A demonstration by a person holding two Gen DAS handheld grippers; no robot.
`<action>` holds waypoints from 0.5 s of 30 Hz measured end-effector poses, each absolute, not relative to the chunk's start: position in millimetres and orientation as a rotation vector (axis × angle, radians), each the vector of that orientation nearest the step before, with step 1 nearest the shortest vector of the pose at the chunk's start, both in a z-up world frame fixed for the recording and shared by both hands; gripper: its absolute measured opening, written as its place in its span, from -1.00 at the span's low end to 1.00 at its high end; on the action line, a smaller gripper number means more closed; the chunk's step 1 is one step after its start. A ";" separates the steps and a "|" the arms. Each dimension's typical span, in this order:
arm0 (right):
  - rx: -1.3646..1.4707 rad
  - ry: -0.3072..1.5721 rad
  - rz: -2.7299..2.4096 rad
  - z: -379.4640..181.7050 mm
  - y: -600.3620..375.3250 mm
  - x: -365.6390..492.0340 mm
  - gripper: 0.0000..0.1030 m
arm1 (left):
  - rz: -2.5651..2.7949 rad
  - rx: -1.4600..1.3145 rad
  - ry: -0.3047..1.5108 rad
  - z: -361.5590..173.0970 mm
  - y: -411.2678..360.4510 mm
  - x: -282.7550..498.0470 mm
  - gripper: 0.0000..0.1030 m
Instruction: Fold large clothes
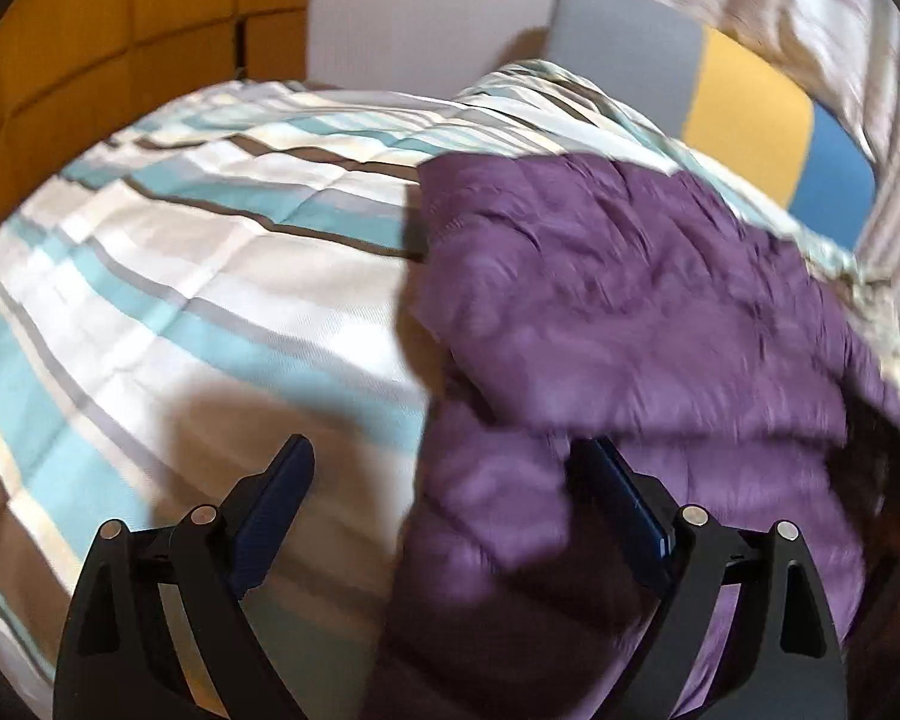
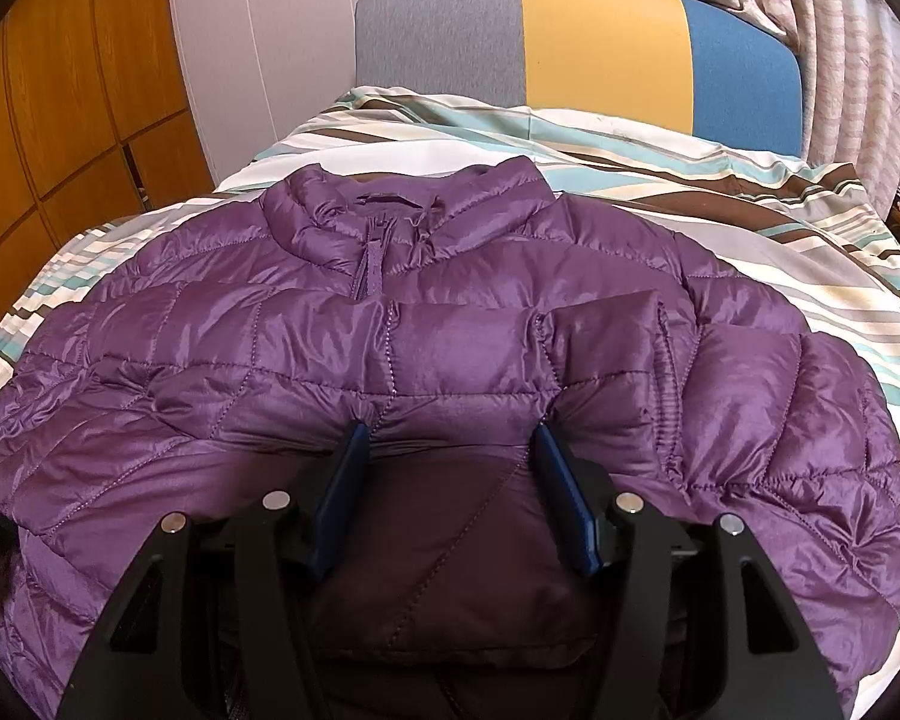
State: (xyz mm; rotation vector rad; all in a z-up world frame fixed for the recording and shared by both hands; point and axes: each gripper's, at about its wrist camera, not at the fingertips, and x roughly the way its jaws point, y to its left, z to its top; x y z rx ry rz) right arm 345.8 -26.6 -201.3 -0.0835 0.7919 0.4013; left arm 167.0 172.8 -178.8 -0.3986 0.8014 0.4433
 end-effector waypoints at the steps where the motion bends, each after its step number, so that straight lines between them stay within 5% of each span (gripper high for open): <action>1: -0.083 0.792 0.402 -201.2 -26.9 346.2 0.13 | 0.443 -0.400 0.799 -177.2 174.3 170.6 0.76; 10: -0.086 0.792 0.398 -201.3 -27.0 345.2 0.13 | 0.807 -0.520 0.795 -187.4 241.0 144.2 0.63; 15: -0.085 0.793 0.399 -201.4 -26.9 345.7 0.13 | 0.739 -0.551 0.644 -164.2 247.3 112.7 0.60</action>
